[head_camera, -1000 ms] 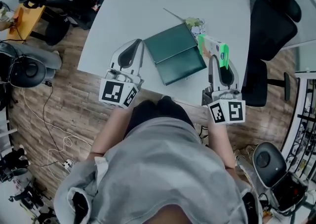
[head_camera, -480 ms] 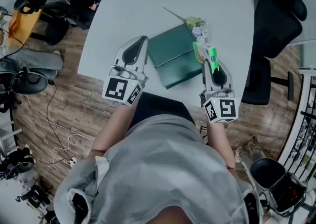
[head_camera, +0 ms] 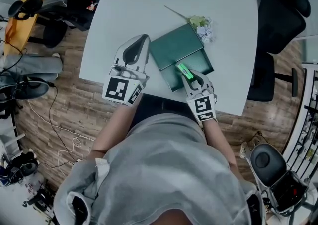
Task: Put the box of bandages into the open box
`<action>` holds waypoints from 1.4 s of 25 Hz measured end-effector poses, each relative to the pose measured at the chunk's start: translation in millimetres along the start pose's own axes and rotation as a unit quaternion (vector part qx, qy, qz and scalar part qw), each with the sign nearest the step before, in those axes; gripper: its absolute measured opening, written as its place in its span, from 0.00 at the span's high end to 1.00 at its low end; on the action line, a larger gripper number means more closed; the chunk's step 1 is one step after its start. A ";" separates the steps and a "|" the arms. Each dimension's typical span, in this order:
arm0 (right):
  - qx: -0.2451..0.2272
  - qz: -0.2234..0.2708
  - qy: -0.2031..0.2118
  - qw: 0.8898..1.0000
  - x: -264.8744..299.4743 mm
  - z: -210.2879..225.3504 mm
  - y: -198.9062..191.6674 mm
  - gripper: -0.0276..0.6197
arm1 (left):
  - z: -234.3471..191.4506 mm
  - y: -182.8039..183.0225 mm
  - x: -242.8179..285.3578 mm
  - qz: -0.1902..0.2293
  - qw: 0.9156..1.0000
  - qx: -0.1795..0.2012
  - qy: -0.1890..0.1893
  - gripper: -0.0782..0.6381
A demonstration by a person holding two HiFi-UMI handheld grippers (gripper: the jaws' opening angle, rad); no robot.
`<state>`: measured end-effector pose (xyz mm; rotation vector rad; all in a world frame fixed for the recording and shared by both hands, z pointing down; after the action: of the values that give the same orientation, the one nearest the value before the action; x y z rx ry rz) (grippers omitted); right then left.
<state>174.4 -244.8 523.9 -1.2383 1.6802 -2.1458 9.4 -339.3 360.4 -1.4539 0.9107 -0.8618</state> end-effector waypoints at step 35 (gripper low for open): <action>0.007 0.123 -0.034 0.992 -10.9 18.2 49.8 0.79 | -19.6 -1.9 -5.5 0.007 1.000 -0.005 -0.007 0.86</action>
<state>176.0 -270.1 476.1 -1.0269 1.6887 -1.9443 -10.5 -342.7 363.7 -1.4589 0.9162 -0.8365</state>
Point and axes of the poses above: the fingertips, and each gripper's own axes: x forward along the fingers, z to its right, y out of its top, the point moved 4 cm from there along -x, backward along the fingers, and after that the axes turned 10 degrees about y, right-handed, at the moved point
